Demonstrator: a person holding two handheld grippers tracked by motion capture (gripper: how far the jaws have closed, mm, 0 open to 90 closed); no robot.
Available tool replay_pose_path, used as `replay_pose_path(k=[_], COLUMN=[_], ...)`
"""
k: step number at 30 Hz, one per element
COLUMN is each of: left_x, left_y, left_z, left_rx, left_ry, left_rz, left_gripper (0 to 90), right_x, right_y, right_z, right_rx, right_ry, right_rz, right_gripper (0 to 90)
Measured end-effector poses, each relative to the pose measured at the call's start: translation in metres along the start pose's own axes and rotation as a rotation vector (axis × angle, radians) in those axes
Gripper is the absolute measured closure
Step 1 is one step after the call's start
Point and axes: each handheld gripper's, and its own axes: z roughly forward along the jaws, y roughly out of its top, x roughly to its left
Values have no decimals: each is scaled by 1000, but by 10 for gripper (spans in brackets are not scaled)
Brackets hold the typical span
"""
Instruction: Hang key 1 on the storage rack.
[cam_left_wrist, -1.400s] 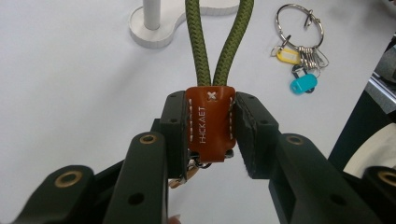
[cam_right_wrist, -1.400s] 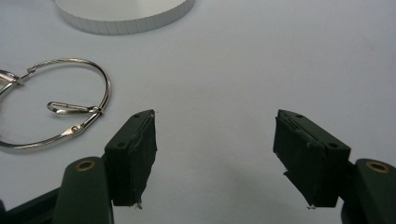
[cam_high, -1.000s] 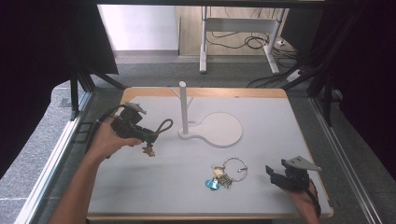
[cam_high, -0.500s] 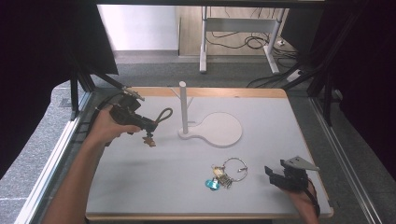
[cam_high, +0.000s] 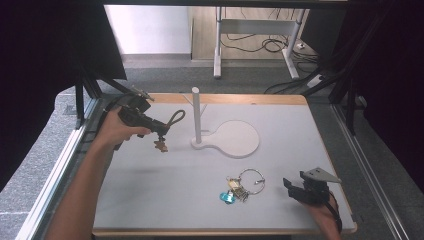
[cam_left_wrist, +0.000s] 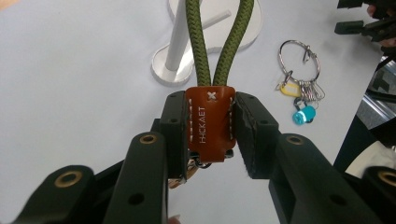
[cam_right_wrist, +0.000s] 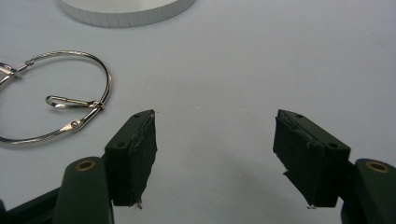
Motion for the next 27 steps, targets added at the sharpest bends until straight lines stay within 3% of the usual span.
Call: replay_pose_path(k=[10, 27], left_x=[3, 20], left_y=[9, 12], left_z=[-4, -7], left_rx=[-12, -39], left_ry=[4, -10], left_rz=[-5, -42], left_gripper=[665, 666], right_x=[-1, 0], right_y=[-1, -1], right_z=[0, 2], right_rx=[6, 15], right_ry=[0, 2], right_rz=[-1, -6], right_gripper=[301, 301])
